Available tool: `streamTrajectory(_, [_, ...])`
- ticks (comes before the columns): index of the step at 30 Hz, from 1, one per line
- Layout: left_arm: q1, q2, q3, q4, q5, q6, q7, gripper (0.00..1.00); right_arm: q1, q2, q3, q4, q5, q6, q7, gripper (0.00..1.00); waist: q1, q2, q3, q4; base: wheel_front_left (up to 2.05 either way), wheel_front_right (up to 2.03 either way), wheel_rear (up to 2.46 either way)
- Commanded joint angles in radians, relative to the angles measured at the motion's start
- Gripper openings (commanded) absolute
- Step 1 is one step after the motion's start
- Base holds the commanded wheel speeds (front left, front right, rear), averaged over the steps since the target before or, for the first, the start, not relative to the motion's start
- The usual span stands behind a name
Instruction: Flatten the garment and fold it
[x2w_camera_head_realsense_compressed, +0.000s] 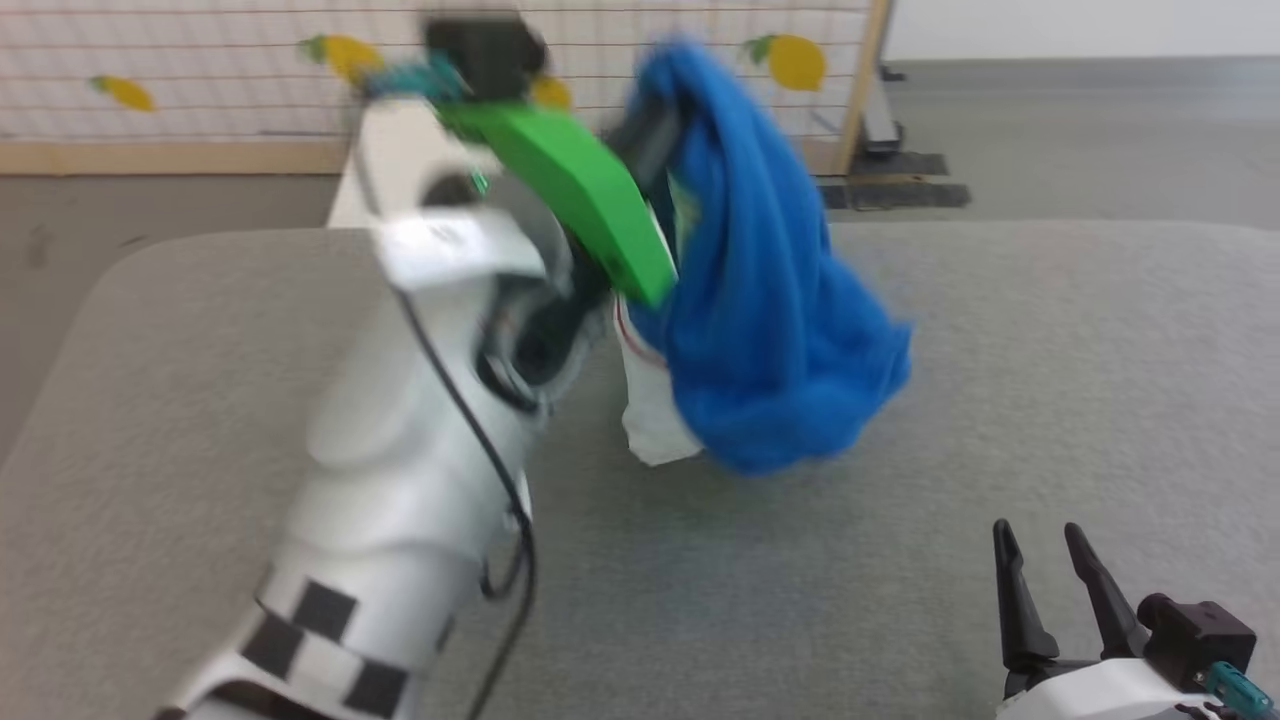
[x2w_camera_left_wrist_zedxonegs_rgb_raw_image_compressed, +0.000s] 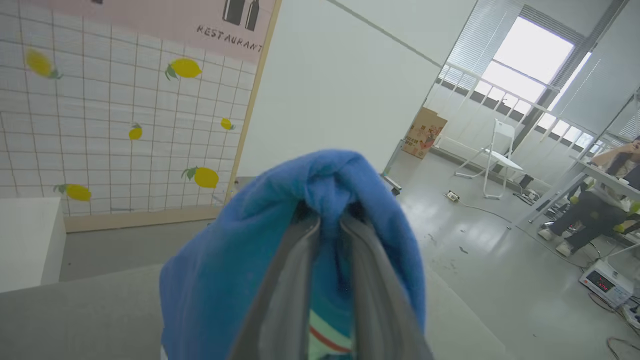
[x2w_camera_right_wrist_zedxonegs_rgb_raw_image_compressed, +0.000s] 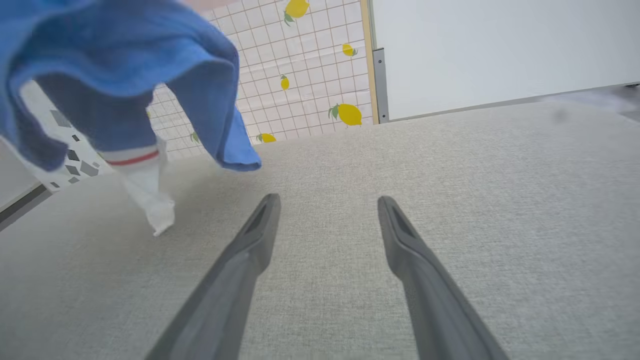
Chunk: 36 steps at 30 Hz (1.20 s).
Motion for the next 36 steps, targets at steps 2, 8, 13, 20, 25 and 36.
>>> streamTrajectory(2, [0.062,-0.002,-0.051,0.040,0.018,0.021,0.012,0.00,0.013,0.000,-0.009,-0.004,-0.007,-0.002,-0.007,1.00,0.0000,-0.0001,0.018,-0.066,0.00,0.00,0.00])
streamTrajectory(8, [0.202,-0.002,-0.206,0.205,0.066,0.044,0.060,0.00,0.016,0.000,-0.014,-0.008,-0.008,-0.002,-0.008,1.00,0.0000,-0.0001,0.026,-0.083,0.00,0.00,0.00])
streamTrajectory(13, [0.309,-0.002,-0.324,0.309,0.029,0.053,0.140,0.00,0.019,0.000,-0.012,-0.005,-0.004,-0.002,-0.008,1.00,0.0000,-0.0001,0.020,-0.077,0.00,0.00,0.00])
streamTrajectory(20, [0.338,-0.003,-0.362,0.300,-0.080,0.071,0.150,1.00,0.023,0.000,-0.002,0.001,0.005,-0.002,-0.008,1.00,0.0000,-0.0001,0.000,-0.049,0.00,0.00,0.00])
streamTrajectory(25, [0.295,-0.003,-0.287,0.224,-0.168,0.074,0.104,1.00,0.032,0.000,-0.004,0.002,0.010,-0.002,-0.008,1.00,0.0000,-0.0001,-0.027,-0.024,0.00,0.00,0.00])
streamTrajectory(36, [0.345,0.131,-0.010,-0.006,-0.190,0.103,-0.252,1.00,0.038,0.000,-0.019,-0.012,0.016,-0.002,-0.008,1.00,0.0000,-0.0001,-0.075,0.008,0.00,0.00,0.00])
